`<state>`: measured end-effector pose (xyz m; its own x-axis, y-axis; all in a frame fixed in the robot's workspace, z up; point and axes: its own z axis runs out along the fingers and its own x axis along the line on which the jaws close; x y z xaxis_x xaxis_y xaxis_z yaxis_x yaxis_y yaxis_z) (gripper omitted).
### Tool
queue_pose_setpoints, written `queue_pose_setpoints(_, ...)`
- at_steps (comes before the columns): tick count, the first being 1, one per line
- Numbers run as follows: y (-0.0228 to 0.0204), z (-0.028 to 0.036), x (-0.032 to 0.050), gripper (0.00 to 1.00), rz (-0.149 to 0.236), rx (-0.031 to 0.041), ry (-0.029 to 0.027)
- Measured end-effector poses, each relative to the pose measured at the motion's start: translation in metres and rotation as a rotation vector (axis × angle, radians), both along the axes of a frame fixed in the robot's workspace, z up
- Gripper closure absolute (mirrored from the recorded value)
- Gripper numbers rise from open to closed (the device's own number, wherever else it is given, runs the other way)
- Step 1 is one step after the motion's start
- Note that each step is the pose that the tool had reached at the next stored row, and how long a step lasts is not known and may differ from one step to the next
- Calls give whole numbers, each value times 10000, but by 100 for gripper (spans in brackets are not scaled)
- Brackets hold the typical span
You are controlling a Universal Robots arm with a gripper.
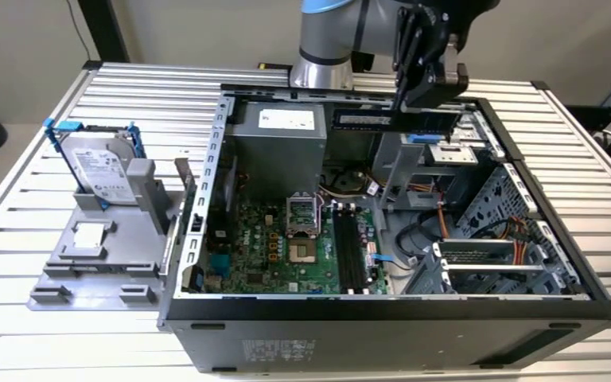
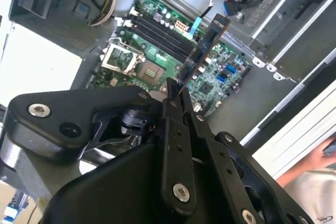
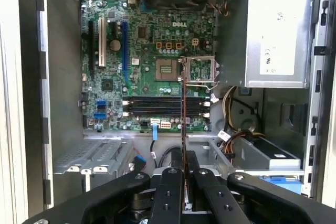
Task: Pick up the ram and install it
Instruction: 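Insert the ram into the slot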
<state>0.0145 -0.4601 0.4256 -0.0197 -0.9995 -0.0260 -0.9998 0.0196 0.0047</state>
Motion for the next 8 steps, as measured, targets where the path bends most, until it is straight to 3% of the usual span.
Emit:
queue_pose_setpoints(4, 1, -6, -1, 100, -478, -2, 2)
queue_pose_setpoints(8, 1, -7, -1, 100, -536, -1, 1)
